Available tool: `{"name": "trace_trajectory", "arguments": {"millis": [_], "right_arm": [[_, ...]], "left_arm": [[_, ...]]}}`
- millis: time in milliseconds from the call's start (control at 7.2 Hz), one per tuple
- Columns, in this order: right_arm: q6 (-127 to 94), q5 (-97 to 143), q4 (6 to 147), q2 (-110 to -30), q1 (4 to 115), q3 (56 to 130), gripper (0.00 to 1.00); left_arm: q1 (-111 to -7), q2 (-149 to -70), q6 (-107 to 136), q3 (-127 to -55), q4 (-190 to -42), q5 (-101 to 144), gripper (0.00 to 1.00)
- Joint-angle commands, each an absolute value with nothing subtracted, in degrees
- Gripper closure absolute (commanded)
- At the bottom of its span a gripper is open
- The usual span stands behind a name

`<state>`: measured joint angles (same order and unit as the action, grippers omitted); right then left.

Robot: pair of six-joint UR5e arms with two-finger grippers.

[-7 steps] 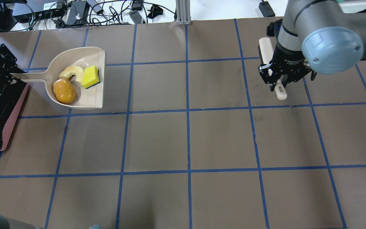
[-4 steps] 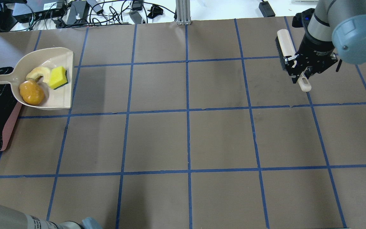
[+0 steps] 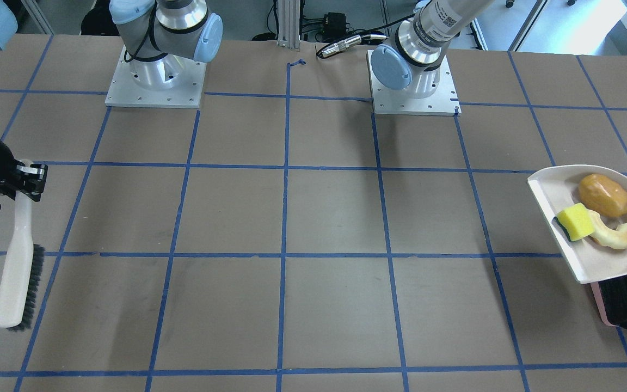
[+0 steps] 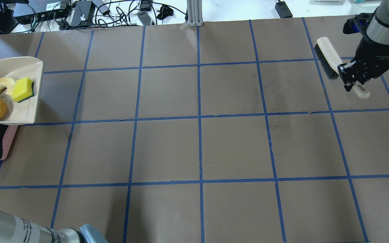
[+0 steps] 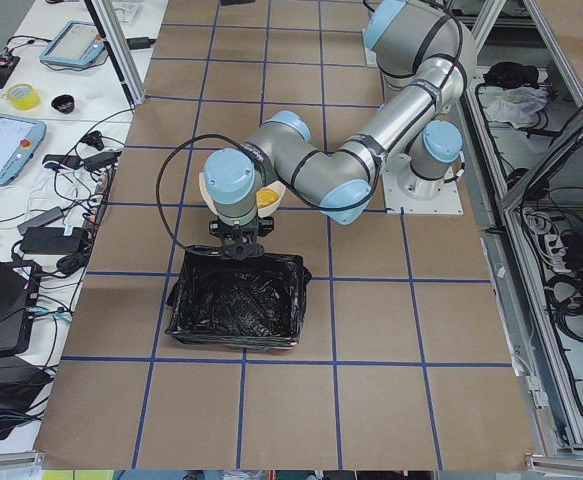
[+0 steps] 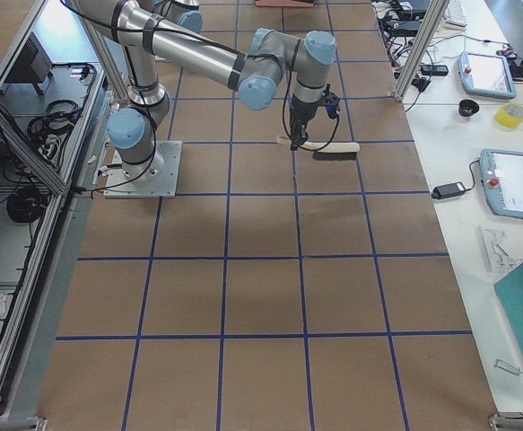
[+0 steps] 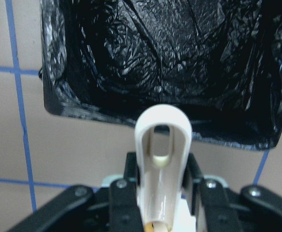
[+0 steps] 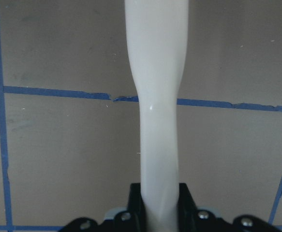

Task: Sweep and dump trash into bin
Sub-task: 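Carry the dustpan over the black bin with the left while the right withdraws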

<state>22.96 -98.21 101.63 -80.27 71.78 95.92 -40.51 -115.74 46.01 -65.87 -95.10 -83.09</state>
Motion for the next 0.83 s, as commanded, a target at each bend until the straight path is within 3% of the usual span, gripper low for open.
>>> {"name": "trace_trajectory", "arguments": {"millis": [0,694], "right_arm": [[21.03,-97.74,108.59,-75.78,71.19,98.07,1.00],[18.70,-96.95,115.14,-74.53,71.10,102.74,1.00]], "left_arm": [[-37.19,-122.84,41.85,-54.37,-99.48,-83.23,1.00],[-32.97,-135.25,37.98,-36.07,-99.41,-86.48,1.00]]}}
